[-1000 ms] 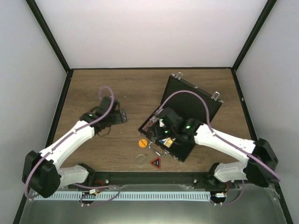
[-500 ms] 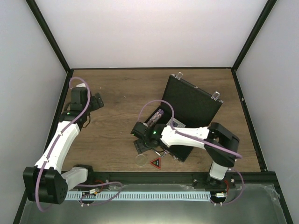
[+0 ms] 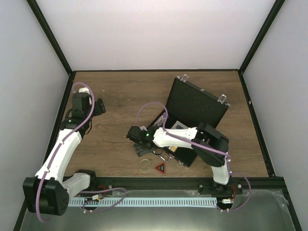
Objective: Pack up texas hold em set
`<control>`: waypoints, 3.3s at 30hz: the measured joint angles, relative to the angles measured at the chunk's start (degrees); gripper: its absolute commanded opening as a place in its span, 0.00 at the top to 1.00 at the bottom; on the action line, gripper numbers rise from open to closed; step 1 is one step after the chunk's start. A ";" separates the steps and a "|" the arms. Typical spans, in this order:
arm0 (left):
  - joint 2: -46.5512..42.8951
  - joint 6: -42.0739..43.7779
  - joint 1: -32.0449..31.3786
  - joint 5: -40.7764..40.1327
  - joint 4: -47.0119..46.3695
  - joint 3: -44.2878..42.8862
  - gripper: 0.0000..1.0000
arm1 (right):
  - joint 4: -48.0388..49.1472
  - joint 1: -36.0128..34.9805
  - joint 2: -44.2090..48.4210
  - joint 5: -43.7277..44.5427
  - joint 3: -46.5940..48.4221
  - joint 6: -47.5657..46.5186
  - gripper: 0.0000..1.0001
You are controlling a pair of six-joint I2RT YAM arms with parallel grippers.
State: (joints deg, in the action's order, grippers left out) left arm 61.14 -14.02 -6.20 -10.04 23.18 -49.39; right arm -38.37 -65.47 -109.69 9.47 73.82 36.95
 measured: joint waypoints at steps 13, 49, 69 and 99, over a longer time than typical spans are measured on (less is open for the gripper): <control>-0.52 0.68 0.02 0.24 -0.42 0.13 0.11 | -1.01 -0.26 -2.56 -0.70 1.95 -0.52 0.28; -0.52 0.79 0.02 1.44 -0.44 0.13 0.11 | -4.00 -0.76 -5.70 -1.84 6.34 -1.05 0.29; -0.46 0.79 0.02 1.77 -0.81 0.13 0.11 | -3.78 -0.24 -4.96 -1.68 5.18 -1.40 0.45; -0.46 0.81 0.09 1.77 -0.81 0.13 0.11 | -7.08 0.31 6.03 1.03 4.63 -1.49 0.50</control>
State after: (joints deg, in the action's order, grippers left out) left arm 60.69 -13.21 -6.11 -8.27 22.37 -49.25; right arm -45.45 -65.17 -103.66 10.50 78.46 35.46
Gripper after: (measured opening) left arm 0.889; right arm 0.505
